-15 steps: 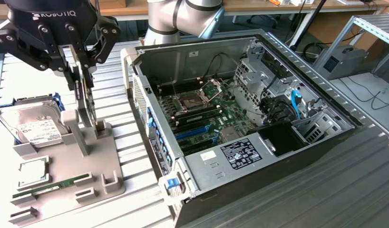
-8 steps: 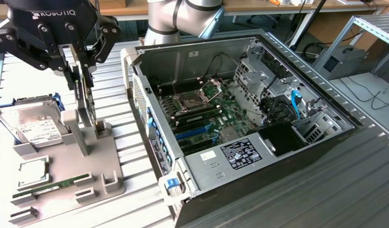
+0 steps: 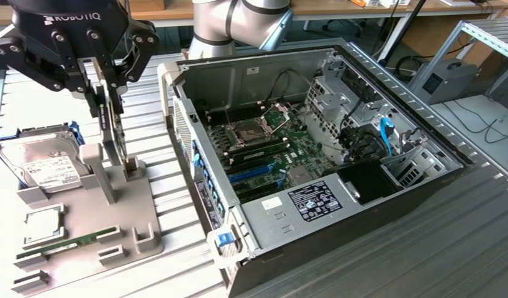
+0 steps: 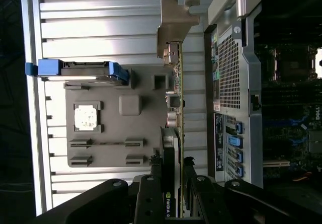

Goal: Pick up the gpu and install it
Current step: 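Pick up the gpu and move the gpu toward the slot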

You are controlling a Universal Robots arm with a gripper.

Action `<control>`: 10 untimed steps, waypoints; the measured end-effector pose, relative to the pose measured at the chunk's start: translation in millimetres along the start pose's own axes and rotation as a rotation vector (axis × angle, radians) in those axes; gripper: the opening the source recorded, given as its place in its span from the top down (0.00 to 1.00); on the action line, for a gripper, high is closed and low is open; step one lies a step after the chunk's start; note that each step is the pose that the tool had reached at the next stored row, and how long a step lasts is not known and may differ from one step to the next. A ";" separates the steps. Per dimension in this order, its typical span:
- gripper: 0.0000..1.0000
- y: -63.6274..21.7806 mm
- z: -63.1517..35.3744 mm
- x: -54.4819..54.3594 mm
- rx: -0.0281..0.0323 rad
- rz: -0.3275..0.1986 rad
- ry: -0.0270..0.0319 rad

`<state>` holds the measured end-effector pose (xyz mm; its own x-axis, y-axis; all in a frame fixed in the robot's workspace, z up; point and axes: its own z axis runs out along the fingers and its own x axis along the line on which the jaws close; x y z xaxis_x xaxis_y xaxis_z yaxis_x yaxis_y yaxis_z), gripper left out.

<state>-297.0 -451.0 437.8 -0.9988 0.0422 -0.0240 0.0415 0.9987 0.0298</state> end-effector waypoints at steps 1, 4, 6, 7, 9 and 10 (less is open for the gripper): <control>0.73 0.1 0.2 -3.0 -0.0001 0.000 -0.0001; 0.73 0.3 0.2 -7.2 0.0000 0.000 0.0000; 0.73 0.5 0.3 -10.5 0.0000 0.000 0.0000; 0.73 0.6 0.3 -12.4 0.0000 0.000 0.0000; 0.73 0.7 0.4 -15.6 0.0000 0.000 -0.0001; 0.73 0.8 0.5 -18.2 0.0000 0.000 0.0000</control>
<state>-278.7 -450.9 437.8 -0.9988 0.0422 -0.0240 0.0415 0.9987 0.0297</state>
